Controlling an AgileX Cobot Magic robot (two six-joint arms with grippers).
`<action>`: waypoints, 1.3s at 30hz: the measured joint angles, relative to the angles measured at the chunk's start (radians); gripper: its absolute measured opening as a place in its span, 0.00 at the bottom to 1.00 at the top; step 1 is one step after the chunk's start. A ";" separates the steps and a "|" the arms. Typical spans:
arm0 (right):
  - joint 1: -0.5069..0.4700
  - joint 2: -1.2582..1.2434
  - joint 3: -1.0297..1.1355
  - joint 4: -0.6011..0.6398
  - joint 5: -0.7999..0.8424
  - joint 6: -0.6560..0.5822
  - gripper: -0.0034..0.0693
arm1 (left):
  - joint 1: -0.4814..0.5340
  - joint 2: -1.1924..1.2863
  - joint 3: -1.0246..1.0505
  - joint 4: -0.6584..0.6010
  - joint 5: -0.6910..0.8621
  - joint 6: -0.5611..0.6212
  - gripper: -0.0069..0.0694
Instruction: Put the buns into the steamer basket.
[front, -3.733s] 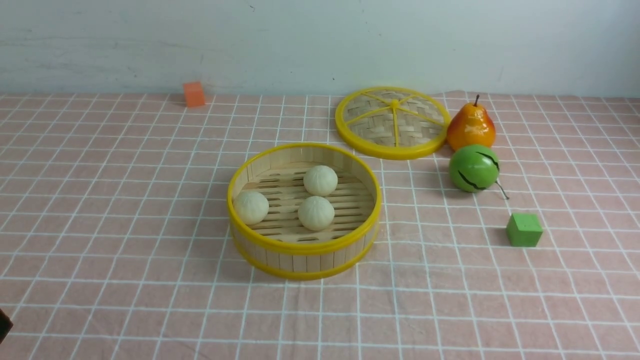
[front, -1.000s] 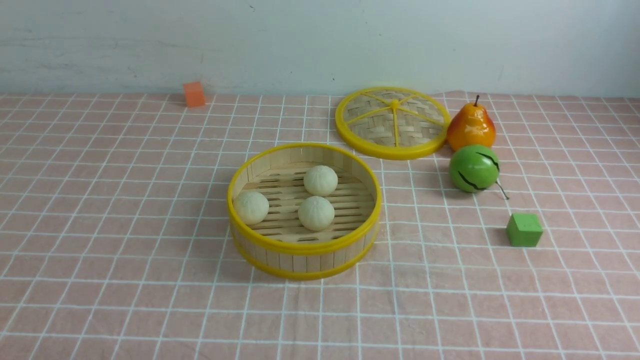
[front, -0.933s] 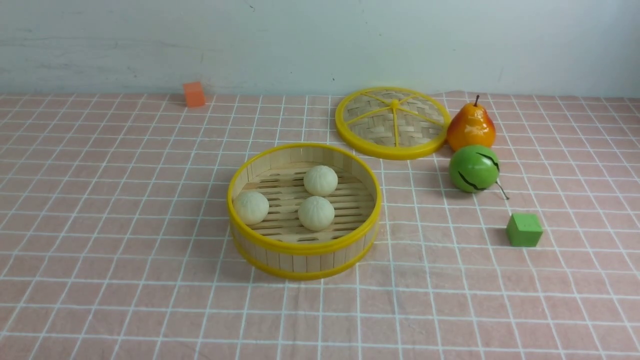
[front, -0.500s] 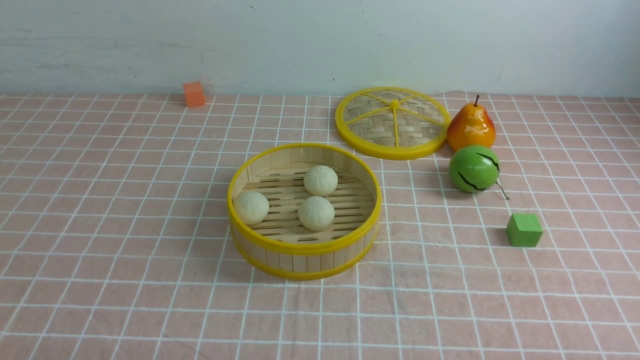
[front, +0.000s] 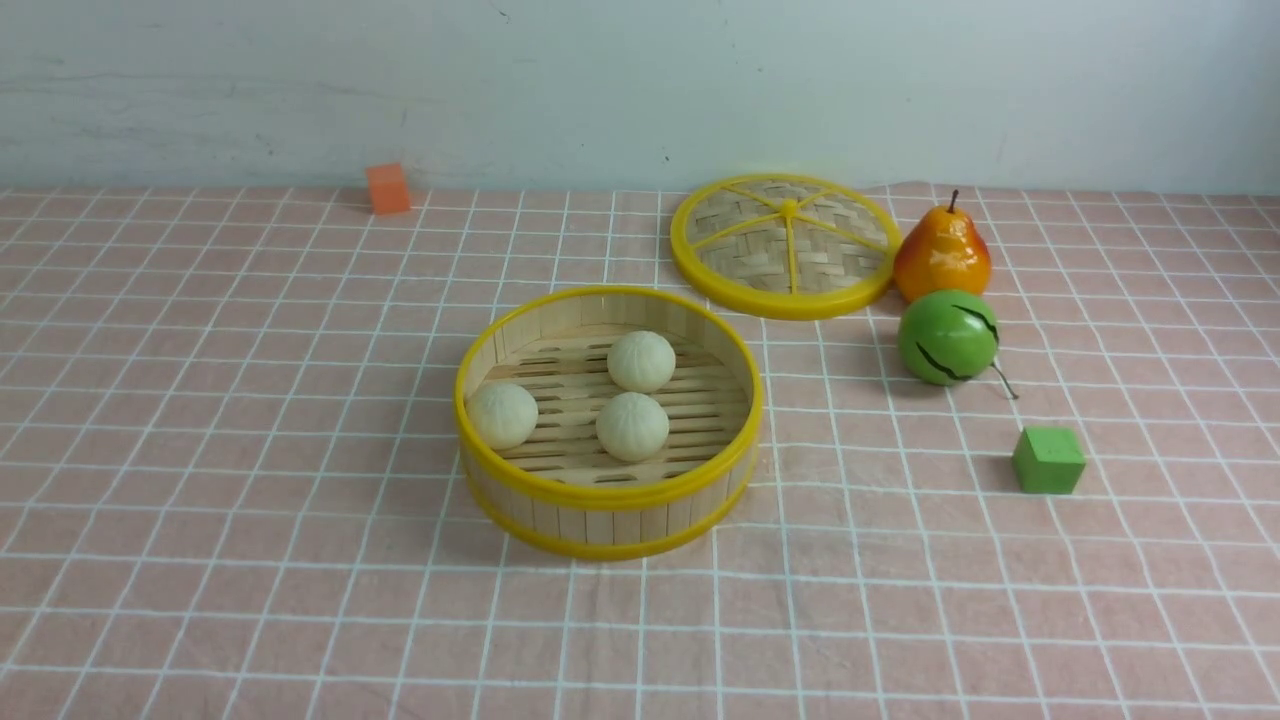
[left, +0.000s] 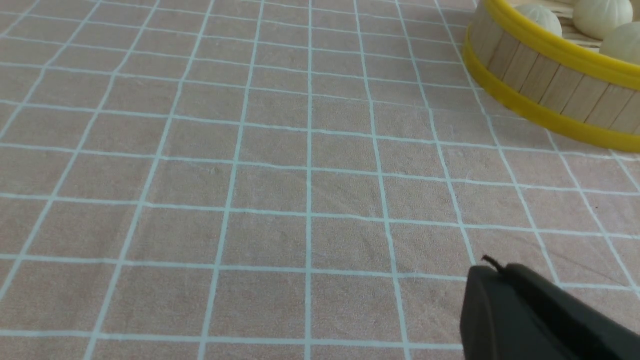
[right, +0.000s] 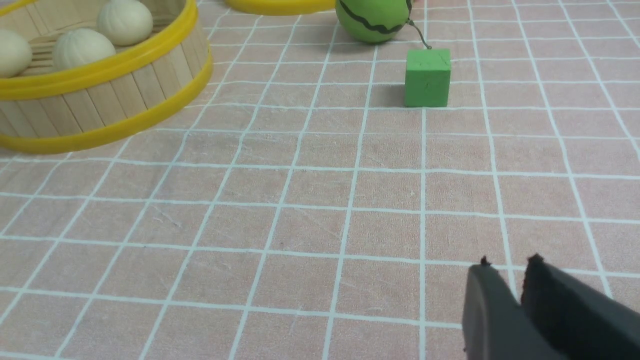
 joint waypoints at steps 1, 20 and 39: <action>0.000 0.000 0.000 0.000 0.000 0.000 0.20 | 0.000 0.000 0.000 0.000 0.000 0.000 0.09; 0.000 0.000 0.000 0.000 0.000 0.000 0.23 | 0.000 0.000 0.000 0.000 0.000 0.000 0.10; 0.000 0.000 0.000 0.000 0.000 0.000 0.26 | 0.000 0.000 0.000 0.000 0.000 0.000 0.10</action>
